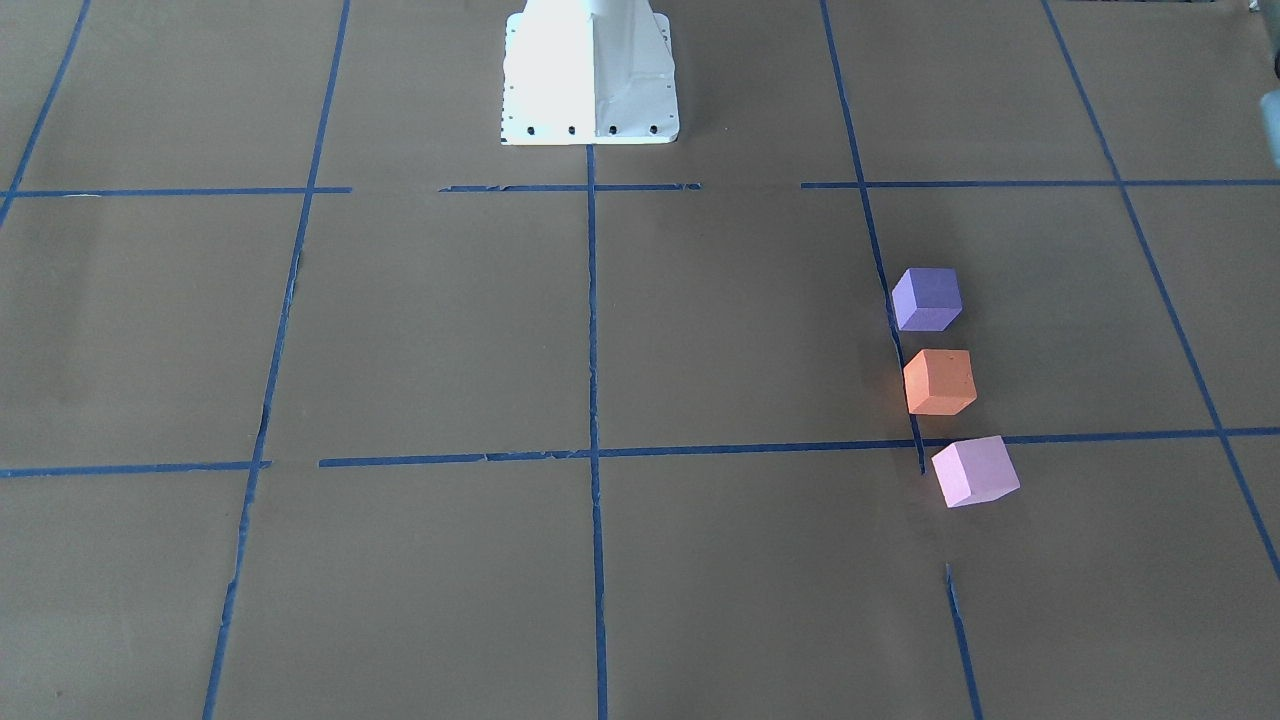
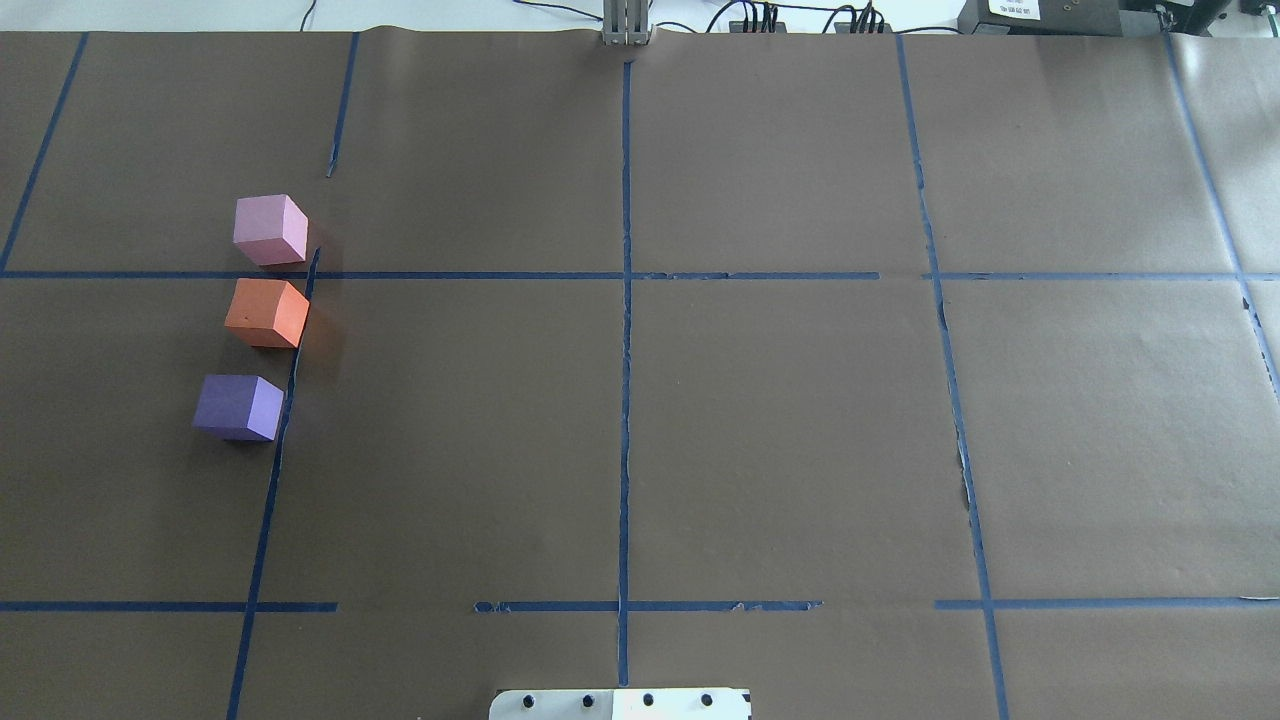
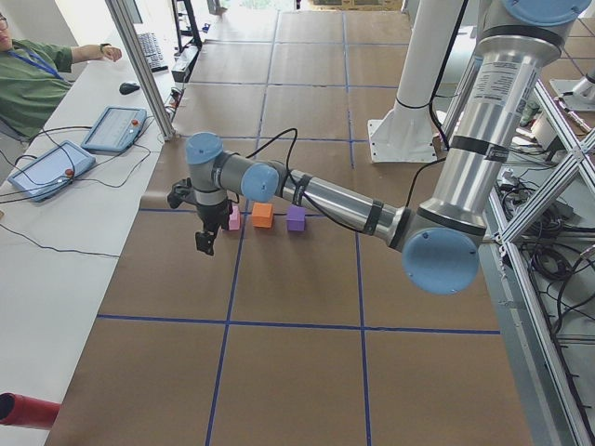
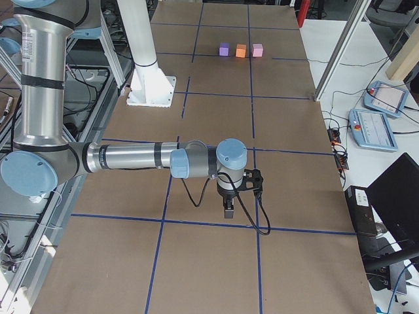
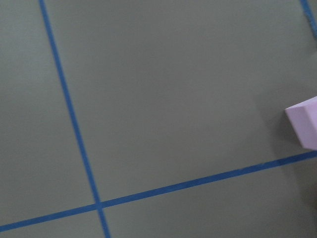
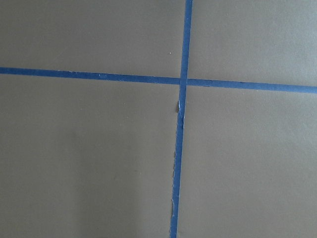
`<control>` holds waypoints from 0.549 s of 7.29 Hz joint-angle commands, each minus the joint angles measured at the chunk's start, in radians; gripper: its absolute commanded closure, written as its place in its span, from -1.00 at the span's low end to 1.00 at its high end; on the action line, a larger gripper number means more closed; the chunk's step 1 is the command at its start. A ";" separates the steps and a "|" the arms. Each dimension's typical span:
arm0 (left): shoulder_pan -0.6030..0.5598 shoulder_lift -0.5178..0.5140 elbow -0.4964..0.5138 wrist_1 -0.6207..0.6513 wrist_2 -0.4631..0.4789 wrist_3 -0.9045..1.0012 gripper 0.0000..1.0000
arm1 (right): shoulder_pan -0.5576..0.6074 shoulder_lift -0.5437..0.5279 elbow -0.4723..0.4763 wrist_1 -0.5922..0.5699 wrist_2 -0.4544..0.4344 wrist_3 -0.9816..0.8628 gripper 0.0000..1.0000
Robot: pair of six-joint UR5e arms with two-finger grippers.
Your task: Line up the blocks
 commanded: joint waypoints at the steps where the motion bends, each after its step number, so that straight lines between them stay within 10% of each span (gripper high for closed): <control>1: -0.067 0.082 0.041 0.000 -0.087 0.154 -1.00 | 0.000 0.000 0.000 0.000 0.000 0.000 -1.00; 4: -0.065 0.103 0.058 -0.002 -0.205 0.149 -1.00 | 0.000 0.000 0.000 0.000 0.000 0.000 -1.00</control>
